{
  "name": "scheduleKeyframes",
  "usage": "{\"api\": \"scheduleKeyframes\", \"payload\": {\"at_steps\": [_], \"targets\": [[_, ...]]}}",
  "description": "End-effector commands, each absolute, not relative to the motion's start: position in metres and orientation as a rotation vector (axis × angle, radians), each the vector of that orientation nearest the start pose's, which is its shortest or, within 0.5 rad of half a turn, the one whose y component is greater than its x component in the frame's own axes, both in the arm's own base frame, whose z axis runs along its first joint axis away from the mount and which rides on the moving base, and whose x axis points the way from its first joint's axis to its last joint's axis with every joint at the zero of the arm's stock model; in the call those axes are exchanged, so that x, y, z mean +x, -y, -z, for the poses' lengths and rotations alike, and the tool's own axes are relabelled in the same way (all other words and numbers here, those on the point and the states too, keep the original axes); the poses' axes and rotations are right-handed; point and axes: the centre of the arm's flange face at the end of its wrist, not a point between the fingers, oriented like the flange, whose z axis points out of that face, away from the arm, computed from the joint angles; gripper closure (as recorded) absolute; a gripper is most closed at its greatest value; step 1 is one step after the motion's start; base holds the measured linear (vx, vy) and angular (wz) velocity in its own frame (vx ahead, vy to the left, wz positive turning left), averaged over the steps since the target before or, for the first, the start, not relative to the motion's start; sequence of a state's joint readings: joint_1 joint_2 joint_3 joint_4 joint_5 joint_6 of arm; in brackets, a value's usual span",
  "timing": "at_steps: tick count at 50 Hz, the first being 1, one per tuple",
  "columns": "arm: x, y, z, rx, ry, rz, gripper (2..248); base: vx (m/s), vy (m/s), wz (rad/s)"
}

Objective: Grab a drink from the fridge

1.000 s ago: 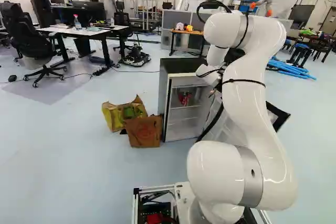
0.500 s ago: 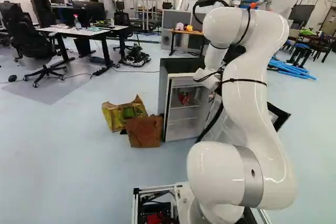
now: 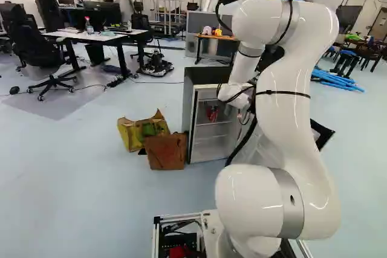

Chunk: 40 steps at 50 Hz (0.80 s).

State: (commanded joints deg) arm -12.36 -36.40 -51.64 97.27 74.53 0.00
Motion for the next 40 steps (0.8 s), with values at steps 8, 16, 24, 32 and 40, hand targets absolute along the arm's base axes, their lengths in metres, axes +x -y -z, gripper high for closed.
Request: {"api": "scheduleKeyframes", "payload": {"at_steps": [8,16,24,32,40], "targets": [[0.445,0.176,-0.279,1.112,1.701,-1.105,3,0.0,0.0,0.0],[0.436,0.163,-0.278,1.234,1.646,-1.144,3,0.0,0.0,0.0],[0.426,0.151,-0.278,1.355,1.588,-1.179,3,0.0,0.0,0.0],[0.415,0.14,-0.277,1.473,1.526,-1.208,3,0.0,0.0,0.0],[0.406,0.132,-0.277,1.581,1.467,-1.231,3,0.0,0.0,0.0]]}}
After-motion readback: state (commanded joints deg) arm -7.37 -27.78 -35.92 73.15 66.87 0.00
